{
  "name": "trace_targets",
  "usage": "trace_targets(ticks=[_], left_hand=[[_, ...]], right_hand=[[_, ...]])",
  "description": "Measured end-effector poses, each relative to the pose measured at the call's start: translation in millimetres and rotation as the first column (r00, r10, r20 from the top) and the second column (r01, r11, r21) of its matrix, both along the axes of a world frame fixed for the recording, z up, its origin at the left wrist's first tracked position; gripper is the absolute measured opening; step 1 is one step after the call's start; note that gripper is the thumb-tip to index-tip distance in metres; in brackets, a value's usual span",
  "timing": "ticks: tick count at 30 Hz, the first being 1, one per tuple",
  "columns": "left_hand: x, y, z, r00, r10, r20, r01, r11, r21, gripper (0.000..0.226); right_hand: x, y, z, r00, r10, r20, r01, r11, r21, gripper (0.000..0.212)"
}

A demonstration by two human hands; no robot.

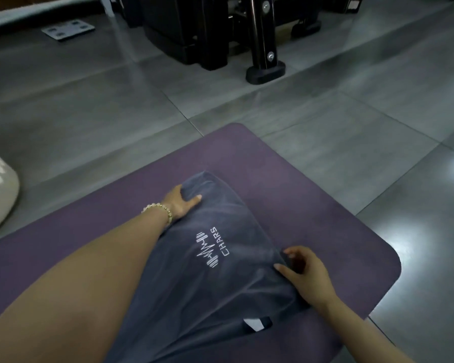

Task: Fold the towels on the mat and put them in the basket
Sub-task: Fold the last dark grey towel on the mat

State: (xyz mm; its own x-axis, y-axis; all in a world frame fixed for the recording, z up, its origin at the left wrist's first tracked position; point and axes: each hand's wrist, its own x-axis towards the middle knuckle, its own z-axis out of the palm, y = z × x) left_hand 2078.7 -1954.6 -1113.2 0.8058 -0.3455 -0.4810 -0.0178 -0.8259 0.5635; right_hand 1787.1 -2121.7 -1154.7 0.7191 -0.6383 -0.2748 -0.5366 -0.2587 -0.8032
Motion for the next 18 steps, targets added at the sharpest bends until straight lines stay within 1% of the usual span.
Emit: trace_targets(ticks=[2, 4, 6, 8, 9, 10, 12, 13, 15, 16, 18], left_hand=[[-1, 2, -14, 1.0, -0.018, -0.001, 0.018, 0.997, 0.075, 0.095], [-3, 4, -23, 0.996, -0.08, 0.049, 0.067, 0.973, 0.219, 0.1], [-7, 8, -25, 0.98, -0.135, 0.149, 0.072, 0.927, 0.368, 0.102], [-8, 15, -25, 0.973, -0.111, 0.204, 0.022, 0.919, 0.393, 0.105], [-8, 20, -26, 0.971, -0.087, 0.222, -0.002, 0.927, 0.375, 0.105], [-8, 25, -26, 0.963, -0.088, 0.253, -0.011, 0.931, 0.364, 0.102], [-6, 32, -22, 0.949, -0.118, 0.291, 0.022, 0.949, 0.314, 0.081], [-6, 33, -18, 0.962, -0.109, 0.251, 0.049, 0.972, 0.231, 0.069], [-10, 36, -5, 0.995, -0.048, 0.093, 0.05, 0.999, -0.02, 0.049], [-12, 38, 3, 0.999, -0.017, 0.036, 0.022, 0.991, -0.134, 0.042], [-15, 45, 23, 0.993, 0.056, -0.102, -0.083, 0.953, -0.291, 0.031]], right_hand=[[1, -1, -1, 1.0, -0.014, 0.011, 0.015, 0.996, -0.091, 0.037], [3, -1, 1, 1.0, -0.021, -0.015, 0.019, 0.997, -0.076, 0.04], [6, 0, 3, 0.997, 0.016, -0.08, -0.019, 0.999, -0.047, 0.039], [10, 2, 3, 0.982, 0.075, -0.176, -0.091, 0.992, -0.085, 0.032], [13, 3, 3, 0.971, 0.1, -0.217, -0.124, 0.987, -0.098, 0.032], [15, 3, 3, 0.965, 0.124, -0.231, -0.148, 0.985, -0.092, 0.036], [20, 4, 4, 0.977, 0.122, -0.175, -0.127, 0.992, -0.018, 0.04], [22, 4, 6, 0.988, 0.099, -0.116, -0.094, 0.994, 0.048, 0.038], [28, 10, 14, 0.998, 0.059, -0.022, -0.054, 0.983, 0.174, 0.032], [31, 14, 19, 0.999, 0.05, 0.003, -0.049, 0.975, 0.216, 0.029], [40, 23, 33, 0.998, 0.009, 0.069, -0.03, 0.954, 0.299, 0.02]])
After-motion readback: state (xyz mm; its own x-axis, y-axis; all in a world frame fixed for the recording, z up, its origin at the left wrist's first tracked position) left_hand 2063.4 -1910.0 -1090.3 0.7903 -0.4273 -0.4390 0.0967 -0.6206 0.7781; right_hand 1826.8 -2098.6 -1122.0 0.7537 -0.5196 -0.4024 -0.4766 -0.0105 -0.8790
